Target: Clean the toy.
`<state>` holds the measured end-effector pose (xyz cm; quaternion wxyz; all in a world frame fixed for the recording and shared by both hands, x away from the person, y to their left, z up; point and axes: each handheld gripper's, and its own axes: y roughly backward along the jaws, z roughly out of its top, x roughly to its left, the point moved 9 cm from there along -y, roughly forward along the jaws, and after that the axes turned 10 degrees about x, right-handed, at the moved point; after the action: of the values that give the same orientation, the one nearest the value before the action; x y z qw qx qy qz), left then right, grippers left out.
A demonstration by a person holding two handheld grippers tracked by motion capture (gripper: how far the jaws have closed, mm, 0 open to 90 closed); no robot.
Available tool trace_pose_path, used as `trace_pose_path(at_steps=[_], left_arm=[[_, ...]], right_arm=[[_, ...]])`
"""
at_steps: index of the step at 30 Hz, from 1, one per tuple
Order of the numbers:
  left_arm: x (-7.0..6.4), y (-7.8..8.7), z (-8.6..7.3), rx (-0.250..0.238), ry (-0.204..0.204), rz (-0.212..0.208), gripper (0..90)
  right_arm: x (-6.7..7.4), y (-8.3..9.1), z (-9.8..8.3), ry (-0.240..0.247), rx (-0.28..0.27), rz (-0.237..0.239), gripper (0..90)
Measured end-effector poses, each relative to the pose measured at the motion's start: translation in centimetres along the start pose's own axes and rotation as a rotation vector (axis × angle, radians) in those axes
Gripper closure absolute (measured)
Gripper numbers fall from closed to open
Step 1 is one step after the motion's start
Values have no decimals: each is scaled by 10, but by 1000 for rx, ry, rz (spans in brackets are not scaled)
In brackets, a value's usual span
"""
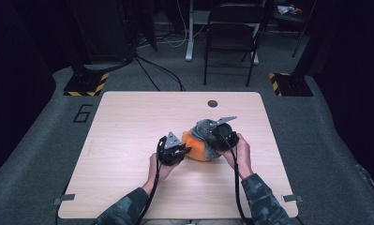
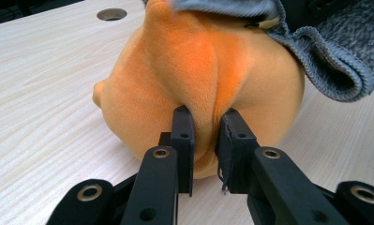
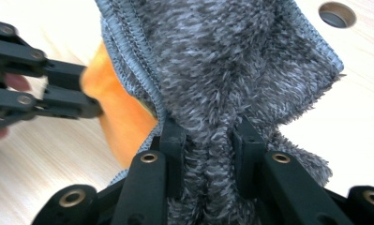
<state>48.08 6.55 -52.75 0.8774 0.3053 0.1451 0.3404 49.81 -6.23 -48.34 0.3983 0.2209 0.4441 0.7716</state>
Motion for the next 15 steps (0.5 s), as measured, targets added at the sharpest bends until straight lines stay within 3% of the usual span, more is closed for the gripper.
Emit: trace_pose_path(at_steps=[15], left_arm=[[0, 1, -3, 5, -4, 0, 777]], right_arm=[[-29, -16, -18, -88, 80, 32, 706]])
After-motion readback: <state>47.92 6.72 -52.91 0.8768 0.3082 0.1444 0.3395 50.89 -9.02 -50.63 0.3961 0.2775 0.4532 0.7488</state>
